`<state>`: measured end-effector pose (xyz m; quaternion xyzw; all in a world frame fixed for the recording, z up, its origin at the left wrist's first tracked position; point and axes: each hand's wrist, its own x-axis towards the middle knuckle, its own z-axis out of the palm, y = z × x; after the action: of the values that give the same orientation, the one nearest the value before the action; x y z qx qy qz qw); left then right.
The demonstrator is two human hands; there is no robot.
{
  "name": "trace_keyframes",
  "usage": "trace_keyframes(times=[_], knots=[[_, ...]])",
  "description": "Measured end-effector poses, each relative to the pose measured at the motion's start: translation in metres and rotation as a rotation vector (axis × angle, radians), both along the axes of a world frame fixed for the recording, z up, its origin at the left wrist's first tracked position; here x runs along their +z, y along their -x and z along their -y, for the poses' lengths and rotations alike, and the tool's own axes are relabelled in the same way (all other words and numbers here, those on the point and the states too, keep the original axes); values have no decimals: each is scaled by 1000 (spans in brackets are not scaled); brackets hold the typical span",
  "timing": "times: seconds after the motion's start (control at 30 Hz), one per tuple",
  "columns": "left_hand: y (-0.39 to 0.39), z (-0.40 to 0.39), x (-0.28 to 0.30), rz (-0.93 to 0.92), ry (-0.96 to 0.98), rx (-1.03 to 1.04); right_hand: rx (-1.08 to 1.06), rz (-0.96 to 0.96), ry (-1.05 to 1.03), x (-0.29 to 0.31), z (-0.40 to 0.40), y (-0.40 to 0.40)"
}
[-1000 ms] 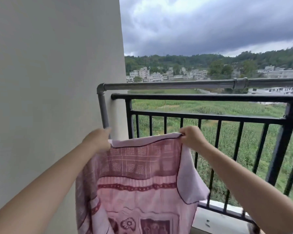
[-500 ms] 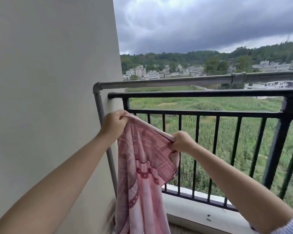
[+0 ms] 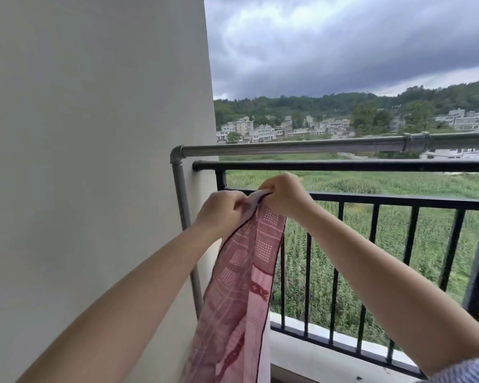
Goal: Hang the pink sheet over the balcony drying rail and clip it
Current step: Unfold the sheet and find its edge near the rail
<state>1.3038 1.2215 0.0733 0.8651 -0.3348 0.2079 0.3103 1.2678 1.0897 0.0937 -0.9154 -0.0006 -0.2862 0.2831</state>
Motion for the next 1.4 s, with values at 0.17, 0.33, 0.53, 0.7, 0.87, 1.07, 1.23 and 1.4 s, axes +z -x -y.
trace_keyframes(times=[0.17,0.33,0.53,0.7,0.87,1.07,1.23,1.4], knots=[[-8,-3,7,61,227,77,162,-167,-424,-62,2,-3],[-17,-11,16,-13,259,197,344,-499,-736,-173,-26,-1],[-32,-19,10,-57,258,282,206,-583,-377,-219,-49,-1],[-59,-53,-5,-253,448,486,-7,-561,-384,-227,-15,-9],[-40,-90,-47,-5,-149,367,-72,-502,-329,-199,10,-8],[-31,-83,-52,280,-821,284,5,-23,-28,-29,6,-7],[-60,-102,29,443,-466,571,-143,-36,797,84,9,2],[-93,-90,115,622,-422,755,-534,40,1061,149,20,-23]])
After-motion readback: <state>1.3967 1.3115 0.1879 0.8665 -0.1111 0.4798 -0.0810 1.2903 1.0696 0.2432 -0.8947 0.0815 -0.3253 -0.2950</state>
